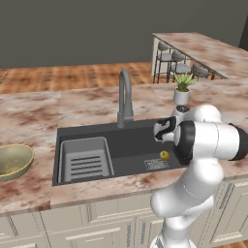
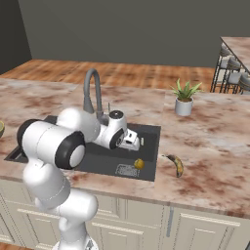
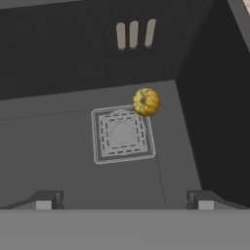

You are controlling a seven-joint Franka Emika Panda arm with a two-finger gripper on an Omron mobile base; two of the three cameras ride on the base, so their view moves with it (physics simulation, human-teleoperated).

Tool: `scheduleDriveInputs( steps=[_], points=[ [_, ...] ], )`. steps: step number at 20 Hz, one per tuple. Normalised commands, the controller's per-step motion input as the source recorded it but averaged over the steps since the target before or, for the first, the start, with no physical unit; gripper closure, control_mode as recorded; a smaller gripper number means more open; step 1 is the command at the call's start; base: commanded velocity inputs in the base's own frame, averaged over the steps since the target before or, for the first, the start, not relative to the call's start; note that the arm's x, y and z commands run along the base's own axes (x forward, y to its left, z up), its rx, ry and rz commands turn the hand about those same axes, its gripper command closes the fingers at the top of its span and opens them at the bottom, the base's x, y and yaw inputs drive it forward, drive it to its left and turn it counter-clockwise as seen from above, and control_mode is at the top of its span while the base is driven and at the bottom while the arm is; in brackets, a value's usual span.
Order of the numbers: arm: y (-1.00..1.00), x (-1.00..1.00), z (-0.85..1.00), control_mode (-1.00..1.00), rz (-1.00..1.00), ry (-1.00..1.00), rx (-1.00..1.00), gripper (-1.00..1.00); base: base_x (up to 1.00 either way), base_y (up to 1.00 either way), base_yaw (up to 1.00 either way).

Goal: Remove the squash and banana from the sink. Then move the bowl and cup from the counter to the sink for washing.

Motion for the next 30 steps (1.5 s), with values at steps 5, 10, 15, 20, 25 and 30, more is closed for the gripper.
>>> scheduleDriveInputs(
  steps=[5, 10, 15, 20, 25, 30],
  points=[
    [-0.03, 0.12, -0.2, -1.0, 0.0, 0.05, 0.0, -1.0, 0.0, 0.0, 0.0],
    [-0.03, 0.08, -0.17, -1.0, 0.0, 0.06, 0.0, -1.0, 0.0, 0.0, 0.0],
    [-0.06, 0.09, -0.18, -1.0, 0.0, 0.06, 0.0, -1.0, 0.0, 0.0, 0.0],
    [-0.07, 0.09, -0.16, -1.0, 0.0, 0.02, 0.0, -1.0, 0.0, 0.0, 0.0],
    [-0.08, 0.09, -0.13, -1.0, 0.0, 0.0, 0.0, -1.0, 0.0, 0.0, 0.0],
    [-0.05, 0.11, -0.12, -1.0, 0.0, 0.0, 0.0, -1.0, 0.0, 0.0, 0.0]
  ],
)
